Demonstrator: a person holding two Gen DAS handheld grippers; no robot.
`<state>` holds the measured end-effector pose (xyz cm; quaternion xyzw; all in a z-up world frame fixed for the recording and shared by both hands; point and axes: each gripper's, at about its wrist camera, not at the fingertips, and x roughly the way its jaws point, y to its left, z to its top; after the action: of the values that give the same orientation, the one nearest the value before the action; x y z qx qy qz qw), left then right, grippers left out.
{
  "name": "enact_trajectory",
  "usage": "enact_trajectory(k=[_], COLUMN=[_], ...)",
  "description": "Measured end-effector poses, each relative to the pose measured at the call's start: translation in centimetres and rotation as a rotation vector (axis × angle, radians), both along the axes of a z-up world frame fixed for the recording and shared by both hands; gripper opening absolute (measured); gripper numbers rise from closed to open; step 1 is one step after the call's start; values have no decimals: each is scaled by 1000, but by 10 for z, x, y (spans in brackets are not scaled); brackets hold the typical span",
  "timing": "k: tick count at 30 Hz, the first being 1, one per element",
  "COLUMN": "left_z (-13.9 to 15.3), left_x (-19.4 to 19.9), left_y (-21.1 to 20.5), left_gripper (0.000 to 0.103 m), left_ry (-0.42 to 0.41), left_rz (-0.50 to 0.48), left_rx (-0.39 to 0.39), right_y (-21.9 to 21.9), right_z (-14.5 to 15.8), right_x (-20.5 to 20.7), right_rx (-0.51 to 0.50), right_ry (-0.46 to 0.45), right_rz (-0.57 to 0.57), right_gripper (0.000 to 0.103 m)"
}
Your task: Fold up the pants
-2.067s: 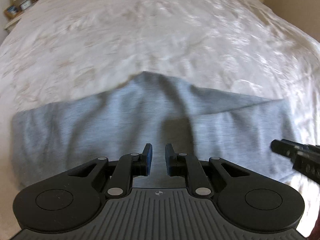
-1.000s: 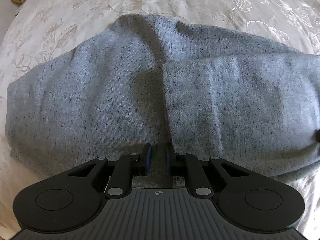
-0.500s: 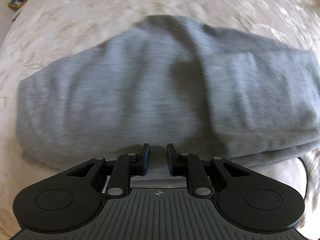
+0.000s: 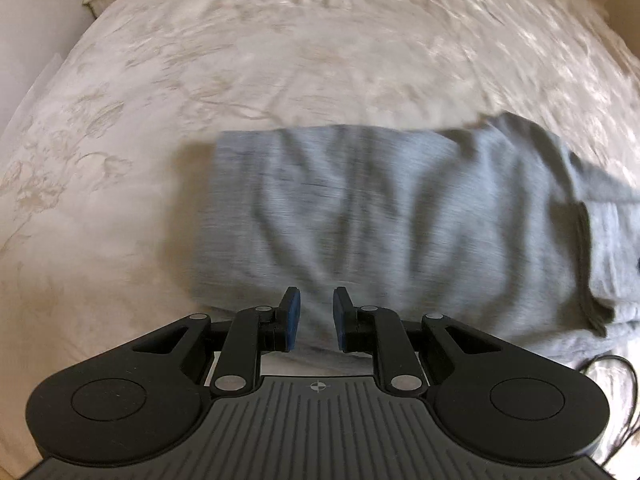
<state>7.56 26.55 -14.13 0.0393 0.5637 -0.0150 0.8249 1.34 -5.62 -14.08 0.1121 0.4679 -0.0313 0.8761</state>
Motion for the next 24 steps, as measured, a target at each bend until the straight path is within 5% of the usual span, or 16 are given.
enact_trajectory(k=[2,6,10,14,16,21,24], left_z=[0,-2,-6,-7,-5,-4,-2], left_x=[1,0,1,4,2,7,11], left_y=[13,35,48,54,58,63,69], left_gripper=[19,25,31,34,45,46,46], left_ry=[-18,-42,-41,-54,-60,-72,-72], left_rz=[10,13,10,22,18,16,17], left_rx=[20,23,-19,-46,-66,-75,-88], right_y=[14,27,38,45,53,72,81], right_z=[-9,-25,-26,-26,-31,-55,-68], right_x=[10,15,13,23,32,54,58], right_rx=[20,-2,-86,-152,-180,-253,-365], right_ry=[59,136,121,98,96,167,190], right_rz=[24,-5,-6,4,11,50,84], right_gripper=[22,19,50,63,65,69,49])
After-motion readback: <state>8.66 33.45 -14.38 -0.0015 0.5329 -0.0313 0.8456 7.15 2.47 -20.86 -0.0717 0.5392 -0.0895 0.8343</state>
